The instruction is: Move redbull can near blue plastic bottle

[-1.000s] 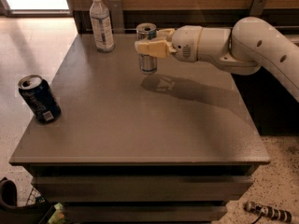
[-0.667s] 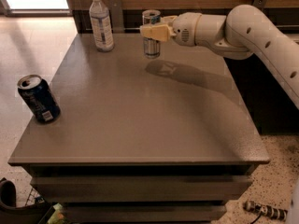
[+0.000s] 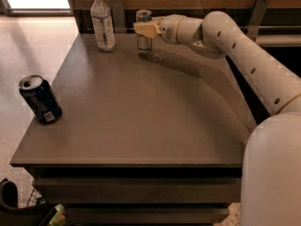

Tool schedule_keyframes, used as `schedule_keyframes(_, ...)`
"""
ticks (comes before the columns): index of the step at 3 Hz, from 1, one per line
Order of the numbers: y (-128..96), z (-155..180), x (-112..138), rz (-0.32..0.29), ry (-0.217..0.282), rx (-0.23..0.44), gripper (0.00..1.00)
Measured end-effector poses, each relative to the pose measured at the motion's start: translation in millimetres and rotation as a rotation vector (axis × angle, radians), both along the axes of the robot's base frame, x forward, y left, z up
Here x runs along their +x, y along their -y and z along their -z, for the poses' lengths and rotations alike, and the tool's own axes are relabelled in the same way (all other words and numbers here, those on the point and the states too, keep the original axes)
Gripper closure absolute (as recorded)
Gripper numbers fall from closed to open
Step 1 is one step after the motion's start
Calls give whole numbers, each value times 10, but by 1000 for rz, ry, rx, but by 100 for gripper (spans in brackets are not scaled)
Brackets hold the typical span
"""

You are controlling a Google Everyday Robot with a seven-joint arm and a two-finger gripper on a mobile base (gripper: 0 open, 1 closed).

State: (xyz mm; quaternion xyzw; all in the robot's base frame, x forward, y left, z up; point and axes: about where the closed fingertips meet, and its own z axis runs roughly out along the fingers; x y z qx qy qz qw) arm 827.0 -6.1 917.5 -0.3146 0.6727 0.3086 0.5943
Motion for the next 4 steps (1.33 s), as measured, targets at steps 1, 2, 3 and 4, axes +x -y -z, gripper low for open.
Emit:
schedule_keyframes(1, -185, 88, 380, 39, 25, 21, 100)
schedule_keyframes(2, -292, 70, 526, 46, 48, 28, 100)
schedule_keyframes(3, -415, 77, 588, 31, 56, 29, 100)
schedule_keyframes(4, -454, 80, 593, 26, 56, 29, 86)
